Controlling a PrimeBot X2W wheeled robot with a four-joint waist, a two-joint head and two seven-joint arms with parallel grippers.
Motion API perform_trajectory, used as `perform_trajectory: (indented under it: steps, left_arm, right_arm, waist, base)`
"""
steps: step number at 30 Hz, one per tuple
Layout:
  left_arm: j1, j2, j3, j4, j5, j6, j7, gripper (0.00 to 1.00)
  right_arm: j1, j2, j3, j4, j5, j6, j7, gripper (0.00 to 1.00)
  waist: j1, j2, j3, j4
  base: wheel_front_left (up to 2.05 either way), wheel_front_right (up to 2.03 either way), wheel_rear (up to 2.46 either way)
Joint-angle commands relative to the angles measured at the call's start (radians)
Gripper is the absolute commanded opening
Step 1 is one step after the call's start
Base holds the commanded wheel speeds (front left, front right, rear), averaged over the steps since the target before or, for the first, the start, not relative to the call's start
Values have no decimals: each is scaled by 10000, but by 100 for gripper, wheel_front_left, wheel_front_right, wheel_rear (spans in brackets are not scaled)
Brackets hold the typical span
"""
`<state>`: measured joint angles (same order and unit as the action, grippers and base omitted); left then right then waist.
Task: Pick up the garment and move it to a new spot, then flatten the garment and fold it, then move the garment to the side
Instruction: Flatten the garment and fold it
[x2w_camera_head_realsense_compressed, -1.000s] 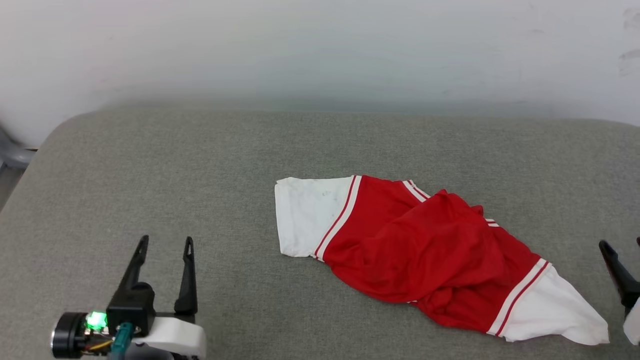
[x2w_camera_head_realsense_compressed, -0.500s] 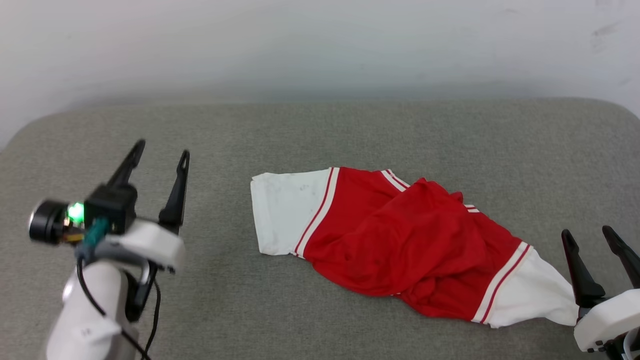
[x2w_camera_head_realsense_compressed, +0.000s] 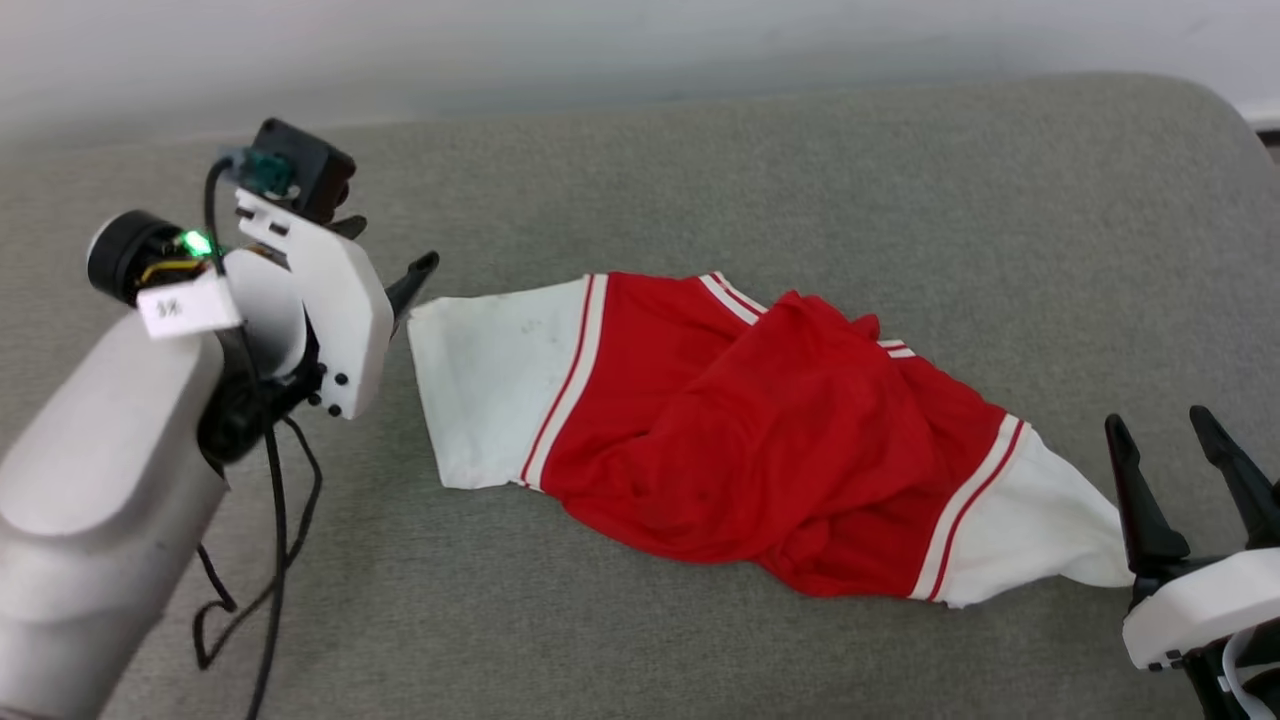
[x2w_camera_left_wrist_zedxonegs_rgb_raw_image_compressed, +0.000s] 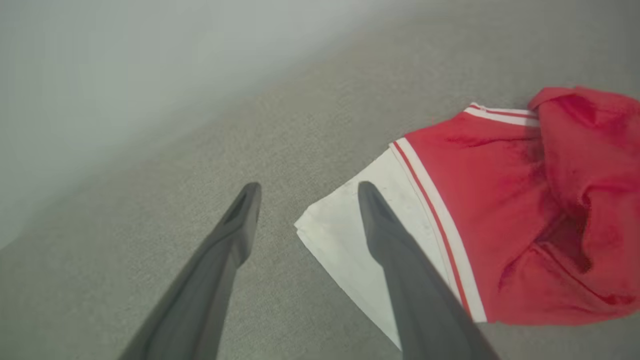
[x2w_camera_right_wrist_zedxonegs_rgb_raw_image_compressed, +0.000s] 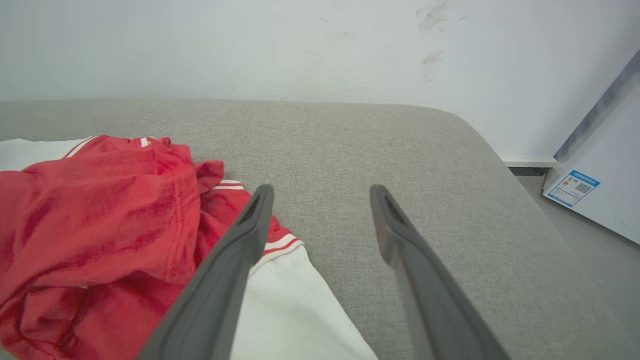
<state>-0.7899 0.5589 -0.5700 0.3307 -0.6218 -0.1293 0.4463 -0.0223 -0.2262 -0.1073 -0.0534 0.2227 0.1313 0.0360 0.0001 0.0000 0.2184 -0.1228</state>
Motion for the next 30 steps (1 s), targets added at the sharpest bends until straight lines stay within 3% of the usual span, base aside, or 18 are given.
perform_trajectory:
  steps: [1, 8, 16, 25, 26, 27, 30]
  left_arm:
    - [-525, 297, -403, 43, -247, -1, 544, 100]
    - [-1974, 892, -2022, 692, -1590, -3, 2471, 100]
    - [-2912, 1334, -3282, 1506, -2363, -3, 3186, 100]
    - [-2722, 1715, -4882, 2039, -2967, 10, 4030, 100]
    - [-2700, 1738, -5058, 2059, -3035, 8, 4049, 55]
    - [-2672, 1758, -5230, 2063, -3128, 7, 4067, 0]
    - [-2713, 1777, -5519, 2079, -3282, 7, 3694, 0]
  right_arm:
    - [-232, 102, -14, -47, -22, -10, -68, 100]
    - [-690, 300, 57, -75, -75, -10, -201, 100]
    - [-1114, 437, 124, -18, -9, -10, -405, 100]
    - [-1317, 476, 52, 73, -13, -10, -525, 100]
    - [-1356, 469, 31, 90, -14, -10, -530, 100]
    - [-1400, 463, 10, 101, -18, -10, -534, 100]
    - [-1444, 406, 3, 145, -14, -10, -504, 100]
  waist:
    - [-1, 0, 478, -298]
    - [-1, 0, 1363, -727]
    - [-1, 0, 2176, -1092]
    - [-1, 0, 2538, -1152]
    - [-1, 0, 2548, -1141]
    - [-1, 0, 2546, -1124]
    - [-1, 0, 2436, -1039]
  base:
    - [0, 0, 0]
    - [0, 0, 0]
    - [0, 0, 0]
    - [0, 0, 0]
    - [0, 0, 0]
    - [0, 0, 0]
    - [0, 0, 0]
